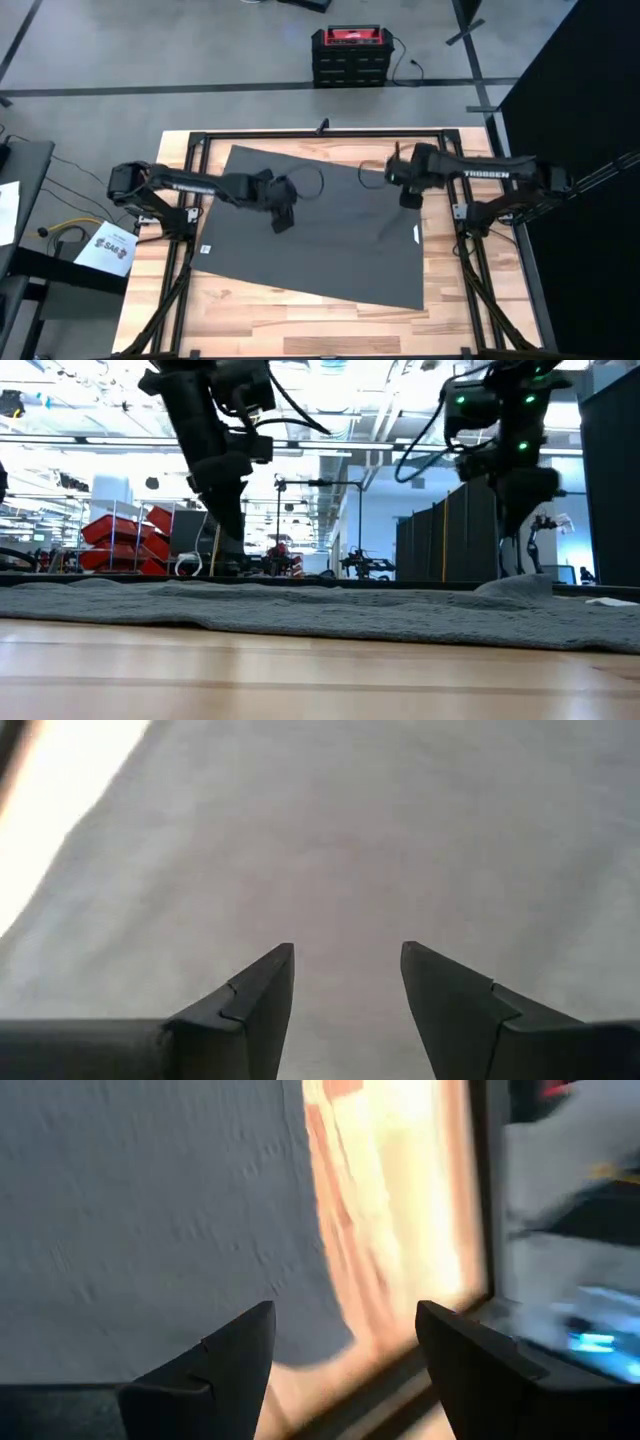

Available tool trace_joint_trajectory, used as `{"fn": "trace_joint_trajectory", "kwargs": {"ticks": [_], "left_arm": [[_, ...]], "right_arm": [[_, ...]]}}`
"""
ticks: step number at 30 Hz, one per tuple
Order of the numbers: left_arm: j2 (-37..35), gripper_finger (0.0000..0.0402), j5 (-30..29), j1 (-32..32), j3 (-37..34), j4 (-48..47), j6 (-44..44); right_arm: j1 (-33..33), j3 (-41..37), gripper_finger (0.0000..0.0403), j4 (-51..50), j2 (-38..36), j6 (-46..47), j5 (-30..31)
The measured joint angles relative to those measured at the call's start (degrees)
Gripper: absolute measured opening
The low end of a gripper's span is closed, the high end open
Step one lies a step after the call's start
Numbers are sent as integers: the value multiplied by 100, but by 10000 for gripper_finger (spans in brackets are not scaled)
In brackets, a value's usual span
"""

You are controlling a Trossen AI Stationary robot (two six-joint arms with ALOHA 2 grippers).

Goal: Roll towel
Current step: Fold the gray towel

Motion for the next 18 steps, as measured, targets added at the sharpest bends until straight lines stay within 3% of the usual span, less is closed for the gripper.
{"fn": "trace_joint_trajectory", "kwargs": {"ticks": [6,11,15,18], "left_arm": [[303,173,456,1603,-278,-84,381],[838,173,536,2321,-650,-24,417],[1003,173,531,2454,-832,107,428],[980,173,509,2444,-839,96,340]], "right_arm": [[-1415,2,224,641,506,-204,-1483],[-1666,-7,224,734,1374,-297,-2388],[-1577,11,224,1031,2168,-901,-2472],[-1631,161,224,1139,2557,-1288,-2173]]}}
